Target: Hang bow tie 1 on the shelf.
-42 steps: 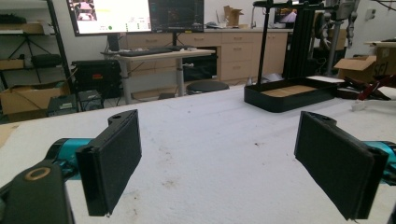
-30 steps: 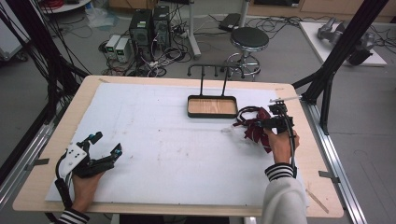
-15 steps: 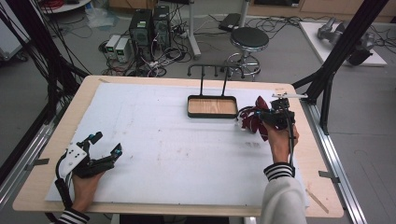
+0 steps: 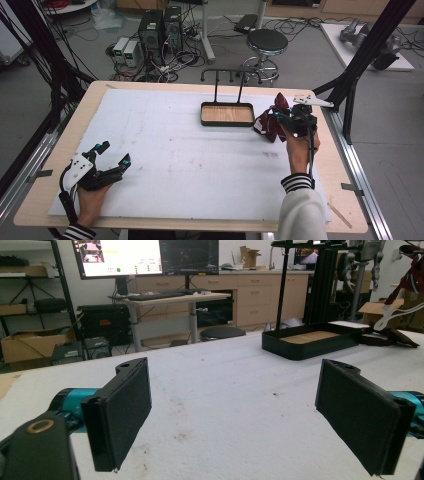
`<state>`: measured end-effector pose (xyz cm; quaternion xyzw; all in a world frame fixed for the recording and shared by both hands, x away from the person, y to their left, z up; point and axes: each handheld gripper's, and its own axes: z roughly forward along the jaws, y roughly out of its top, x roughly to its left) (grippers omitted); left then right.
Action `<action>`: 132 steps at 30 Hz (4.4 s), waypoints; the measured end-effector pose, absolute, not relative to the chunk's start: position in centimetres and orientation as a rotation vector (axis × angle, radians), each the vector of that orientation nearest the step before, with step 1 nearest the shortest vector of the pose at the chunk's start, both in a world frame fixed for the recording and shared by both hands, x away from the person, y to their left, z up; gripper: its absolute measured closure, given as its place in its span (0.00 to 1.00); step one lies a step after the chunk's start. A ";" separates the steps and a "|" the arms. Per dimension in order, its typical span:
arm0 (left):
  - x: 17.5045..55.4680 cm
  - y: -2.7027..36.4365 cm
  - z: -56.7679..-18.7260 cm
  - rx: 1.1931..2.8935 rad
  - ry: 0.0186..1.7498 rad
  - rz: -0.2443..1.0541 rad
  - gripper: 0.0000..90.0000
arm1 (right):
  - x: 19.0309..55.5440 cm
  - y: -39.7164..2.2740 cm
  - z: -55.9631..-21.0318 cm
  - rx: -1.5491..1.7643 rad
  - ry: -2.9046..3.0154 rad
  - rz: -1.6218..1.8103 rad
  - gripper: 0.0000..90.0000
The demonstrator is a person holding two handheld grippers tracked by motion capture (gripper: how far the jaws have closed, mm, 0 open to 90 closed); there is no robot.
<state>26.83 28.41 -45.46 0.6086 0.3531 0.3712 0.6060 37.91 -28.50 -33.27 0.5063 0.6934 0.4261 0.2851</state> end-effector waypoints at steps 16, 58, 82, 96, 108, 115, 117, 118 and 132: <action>26.8 28.4 -45.5 1.407 0.818 0.858 0.17 | 38.2 -27.4 -31.6 1.239 1.805 1.207 0.80; 26.8 28.5 -45.5 1.402 0.823 0.854 0.17 | 43.5 -26.2 -29.3 1.204 1.728 1.245 0.80; 26.8 28.5 -45.5 1.400 0.824 0.854 0.17 | 45.4 -26.5 -29.5 1.206 1.737 1.148 0.80; 26.8 28.5 -45.5 1.400 0.824 0.854 0.17 | 46.5 -26.4 -30.6 1.248 1.746 1.078 0.80; 26.9 28.6 -45.5 1.401 0.827 0.853 0.17 | 47.4 -26.5 -31.6 1.294 1.749 1.059 0.79; 26.8 28.6 -45.5 1.400 0.827 0.853 0.17 | 47.7 -26.4 -31.9 1.300 1.771 1.043 0.79; 26.8 28.5 -45.5 1.399 0.827 0.852 0.17 | 47.7 -26.4 -32.0 1.308 1.777 1.044 0.79; 26.8 28.5 -45.5 1.399 0.827 0.852 0.17 | 47.8 -26.4 -32.1 1.306 1.781 1.037 0.79; 26.8 28.5 -45.5 1.398 0.826 0.853 0.17 | 48.4 -25.3 -33.1 1.280 1.863 0.945 0.45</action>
